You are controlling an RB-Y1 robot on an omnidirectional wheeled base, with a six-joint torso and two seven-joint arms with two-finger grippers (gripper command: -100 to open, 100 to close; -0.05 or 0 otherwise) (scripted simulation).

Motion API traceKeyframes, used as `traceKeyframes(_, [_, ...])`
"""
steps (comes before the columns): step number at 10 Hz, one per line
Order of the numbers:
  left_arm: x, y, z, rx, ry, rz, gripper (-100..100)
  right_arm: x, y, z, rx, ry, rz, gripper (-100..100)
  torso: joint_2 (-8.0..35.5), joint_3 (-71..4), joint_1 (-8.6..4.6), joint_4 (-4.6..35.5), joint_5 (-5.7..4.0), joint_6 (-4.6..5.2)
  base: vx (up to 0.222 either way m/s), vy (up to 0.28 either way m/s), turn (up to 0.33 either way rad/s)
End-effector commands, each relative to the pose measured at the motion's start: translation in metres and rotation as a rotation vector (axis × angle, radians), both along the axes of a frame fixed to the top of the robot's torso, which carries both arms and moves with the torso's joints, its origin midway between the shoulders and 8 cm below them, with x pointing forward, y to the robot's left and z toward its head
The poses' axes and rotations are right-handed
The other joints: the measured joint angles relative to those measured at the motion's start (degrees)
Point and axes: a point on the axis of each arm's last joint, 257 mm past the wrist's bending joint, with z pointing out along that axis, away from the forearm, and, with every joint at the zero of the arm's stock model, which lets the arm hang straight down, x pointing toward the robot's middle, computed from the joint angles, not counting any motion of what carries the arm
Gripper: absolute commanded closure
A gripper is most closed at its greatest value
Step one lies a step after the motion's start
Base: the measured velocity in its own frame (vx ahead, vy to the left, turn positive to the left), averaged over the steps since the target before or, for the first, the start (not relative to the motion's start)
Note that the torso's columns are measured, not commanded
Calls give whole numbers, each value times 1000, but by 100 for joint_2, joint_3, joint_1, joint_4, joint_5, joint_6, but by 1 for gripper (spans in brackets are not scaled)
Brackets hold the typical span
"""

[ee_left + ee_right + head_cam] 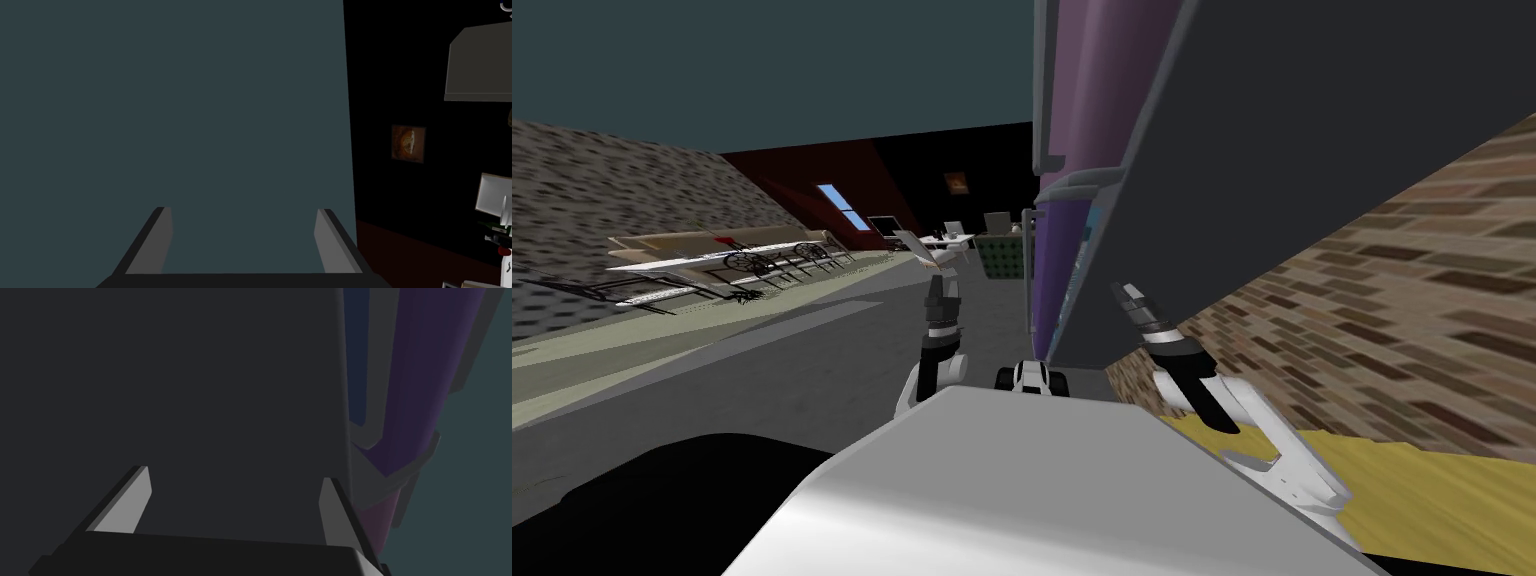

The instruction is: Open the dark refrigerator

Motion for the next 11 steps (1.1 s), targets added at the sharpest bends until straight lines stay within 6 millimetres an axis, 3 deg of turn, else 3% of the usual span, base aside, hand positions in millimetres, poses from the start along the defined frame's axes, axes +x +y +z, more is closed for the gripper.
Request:
traceKeyframes(1, [0, 0, 0, 0, 0, 0, 0, 5, -11, 5, -148, -12, -52, -100, 4, 0, -6, 4, 3, -16, 12, 84, -82])
traceKeyframes(5, [0, 0, 0, 0, 0, 0, 0, 10, -26, 15, -333, -36, -119, -100, -12, -10, 8, 1, 7, -6, 27, 109, -74])
traceKeyframes(11, [0, 0, 0, 0, 0, 0, 0, 20, -55, 47, -658, -106, -250, -100, -13, -13, 24, 4, 17, -18, 23, 114, -66])
